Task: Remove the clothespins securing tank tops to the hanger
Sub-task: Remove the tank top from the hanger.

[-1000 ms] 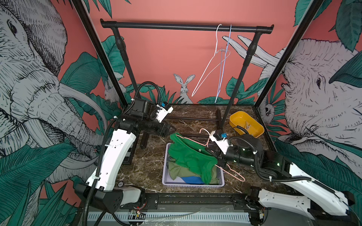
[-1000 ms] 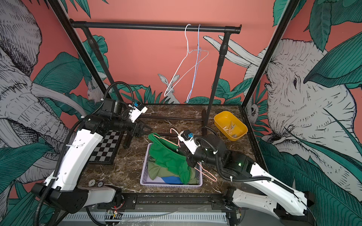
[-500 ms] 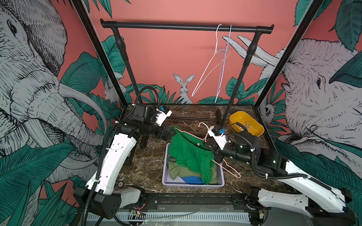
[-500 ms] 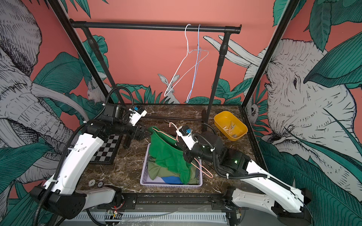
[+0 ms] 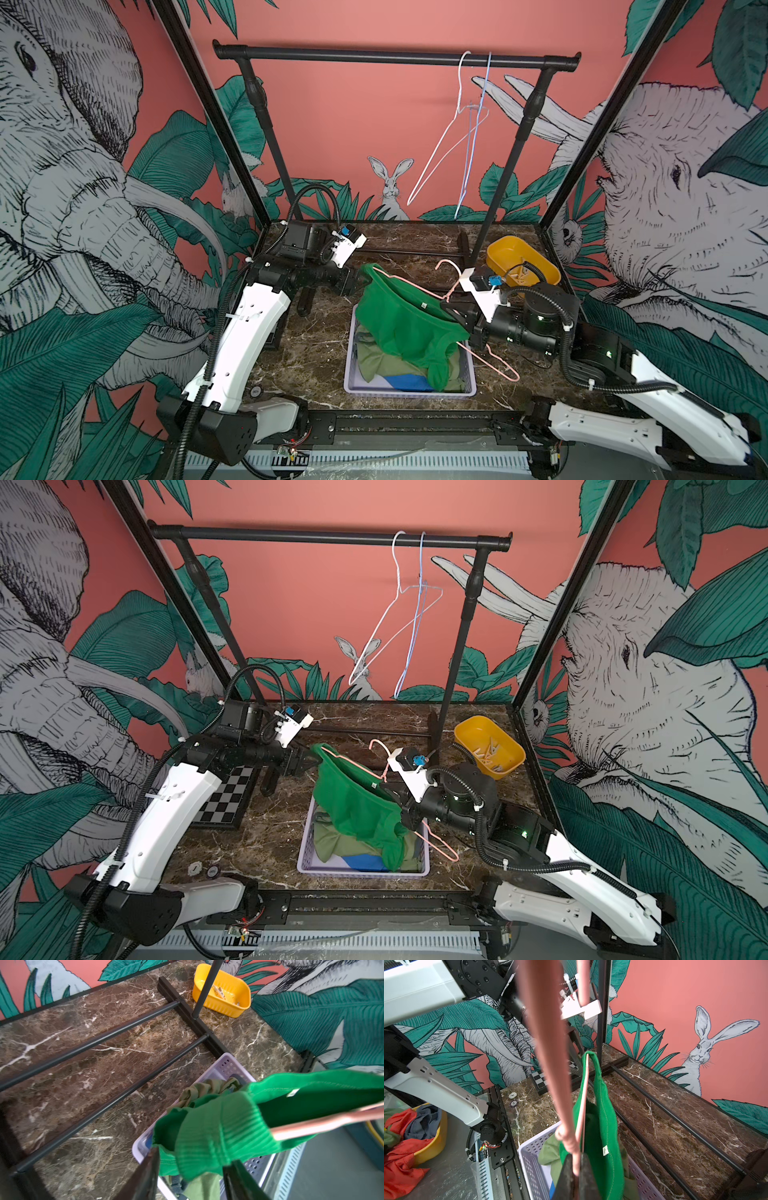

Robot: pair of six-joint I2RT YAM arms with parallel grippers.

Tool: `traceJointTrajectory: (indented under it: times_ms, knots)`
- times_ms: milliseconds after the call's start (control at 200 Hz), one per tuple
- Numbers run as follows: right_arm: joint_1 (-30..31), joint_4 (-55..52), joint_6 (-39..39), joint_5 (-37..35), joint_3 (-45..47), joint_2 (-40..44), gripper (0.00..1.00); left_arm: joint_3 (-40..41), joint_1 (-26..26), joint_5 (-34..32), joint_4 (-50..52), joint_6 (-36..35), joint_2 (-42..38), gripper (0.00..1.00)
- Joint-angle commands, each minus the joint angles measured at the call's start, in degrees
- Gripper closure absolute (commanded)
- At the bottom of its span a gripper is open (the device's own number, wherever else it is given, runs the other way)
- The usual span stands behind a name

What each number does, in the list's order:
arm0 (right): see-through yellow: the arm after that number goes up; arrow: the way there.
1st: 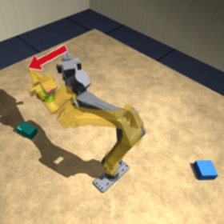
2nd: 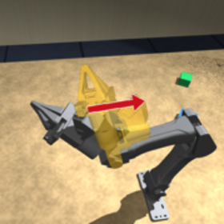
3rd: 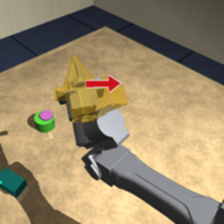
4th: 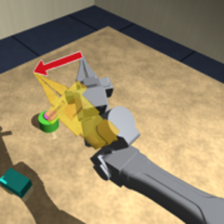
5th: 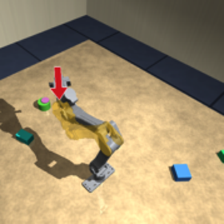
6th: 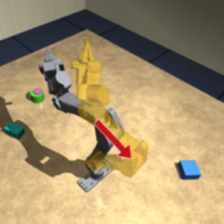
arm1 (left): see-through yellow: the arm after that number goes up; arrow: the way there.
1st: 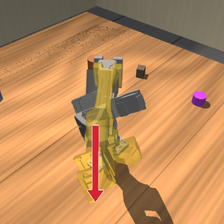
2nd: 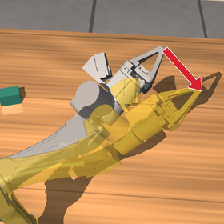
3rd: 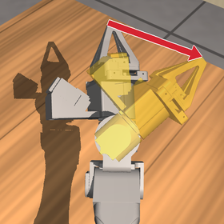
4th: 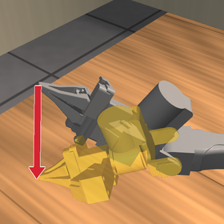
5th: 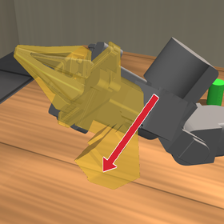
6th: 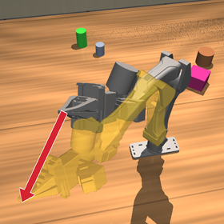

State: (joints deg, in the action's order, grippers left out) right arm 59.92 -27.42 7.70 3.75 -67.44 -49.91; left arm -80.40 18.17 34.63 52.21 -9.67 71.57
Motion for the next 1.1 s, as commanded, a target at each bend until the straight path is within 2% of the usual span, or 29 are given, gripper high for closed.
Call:
traceJointTrajectory:
  times_ms: [0,130,245,355,455,575,705,795,925,1095]
  knots:
    - [0.25,3.41,0.56,1.49,-0.05,0.34,1.0,0.38,-0.33,2.94,-0.71,0.11,-0.45,0.69]
    - [0.2,2.46,0.65,1.46,-0.19,0.49,1.0,0.38,-0.33,2.36,-0.62,-0.24,-0.57,1.0]
    - [0.24,1.03,0.71,0.28,-0.04,1.15,1.0,0.42,-0.33,1.67,-0.53,-0.35,-0.93,1.0]
    - [0.22,-0.82,0.75,-1.76,0.61,2.48,1.0,0.24,-0.34,-2.99,-0.44,0.16,-1.31,1.0]
    - [0.22,-1.49,1.17,-4.35,2.15,4.8,1.0,0.48,-1.05,-4.57,-0.76,1.24,-1.61,1.0]
    - [0.21,-1.91,1.13,-8.2,3.91,7.35,1.0,2.29,-1.95,-3.25,-1.92,2.24,-2.16,1.0]
    - [0.24,0.65,1.11,-9.06,5.3,8.69,1.0,3.03,-2.17,-3.11,-2.26,2.94,-2.14,1.0]
    - [0.22,3.94,0.62,-8.54,5.69,8.53,1.0,4.24,-2.18,-0.69,-2.66,2.94,-2.03,1.0]
    - [0.2,10.32,-0.44,-7.74,5.72,5.82,1.0,6.03,-2.16,6.04,-3.22,2.82,-1.05,1.0]
    - [0.04,18.62,-0.83,-10.82,5.61,0.26,1.0,6.22,-2.0,5.91,-0.93,-1.79,-0.64,1.0]
